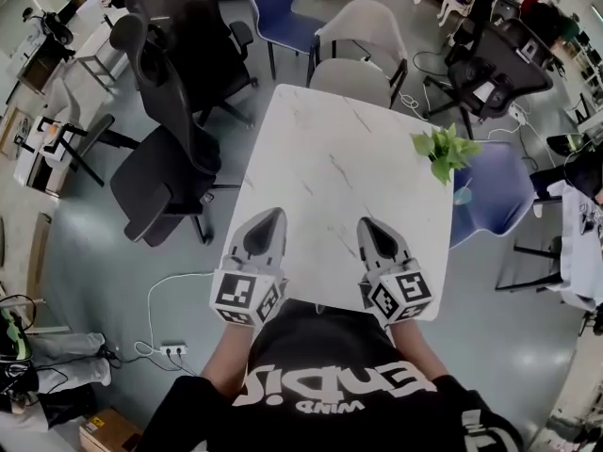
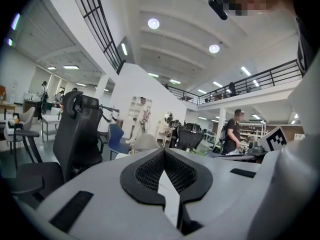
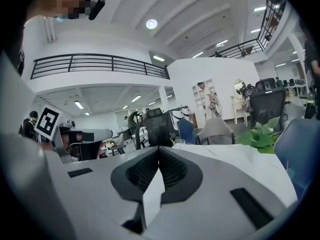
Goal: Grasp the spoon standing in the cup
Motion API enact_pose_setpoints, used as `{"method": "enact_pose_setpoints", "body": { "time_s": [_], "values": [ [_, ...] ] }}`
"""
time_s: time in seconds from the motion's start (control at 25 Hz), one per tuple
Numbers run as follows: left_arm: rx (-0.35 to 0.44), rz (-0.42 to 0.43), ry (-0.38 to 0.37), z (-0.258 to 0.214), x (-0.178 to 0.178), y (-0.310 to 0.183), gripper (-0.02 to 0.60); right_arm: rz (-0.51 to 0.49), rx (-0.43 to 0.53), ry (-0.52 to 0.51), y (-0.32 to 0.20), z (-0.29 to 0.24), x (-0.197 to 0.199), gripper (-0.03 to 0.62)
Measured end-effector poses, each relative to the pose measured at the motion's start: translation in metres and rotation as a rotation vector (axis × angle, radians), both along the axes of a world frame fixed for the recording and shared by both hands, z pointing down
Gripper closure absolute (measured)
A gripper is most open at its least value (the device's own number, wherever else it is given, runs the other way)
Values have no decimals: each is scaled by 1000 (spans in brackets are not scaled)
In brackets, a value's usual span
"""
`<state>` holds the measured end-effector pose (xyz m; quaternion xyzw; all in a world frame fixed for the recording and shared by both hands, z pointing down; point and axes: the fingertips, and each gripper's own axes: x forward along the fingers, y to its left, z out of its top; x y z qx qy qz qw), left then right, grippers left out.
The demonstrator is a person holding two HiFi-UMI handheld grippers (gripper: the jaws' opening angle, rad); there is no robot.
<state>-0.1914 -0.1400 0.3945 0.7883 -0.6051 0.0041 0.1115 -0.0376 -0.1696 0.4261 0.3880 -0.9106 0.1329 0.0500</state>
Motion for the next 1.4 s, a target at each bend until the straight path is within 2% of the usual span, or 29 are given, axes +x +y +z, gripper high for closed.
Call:
{"method": "enact_pose_setpoints", "body": {
  "time_s": [0.48, 0.76, 0.96, 1.0, 1.08, 1.16, 1.4],
  "values": [
    [-8, -58, -16, 1, 3, -25, 568, -63, -3, -11, -26, 2, -2, 582],
    [-18, -57, -36, 8, 3, -46, 568, -52, -12, -26, -34, 5, 5, 582],
    [6, -74, -40, 3, -2, -60, 565, -42, -17, -26, -33, 5, 11, 582],
    [10, -75, -42, 2, -2, -62, 548, -38, -19, -26, -33, 6, 13, 582],
    [14, -71, -42, 1, -2, -66, 474, -32, -22, -26, -33, 7, 15, 582],
    [13, -70, -43, 1, -3, -69, 441, -28, -25, -28, -33, 7, 16, 582],
    [10, -50, -55, 1, -3, -81, 423, -22, -25, -31, -35, 6, 17, 582]
  ]
}}
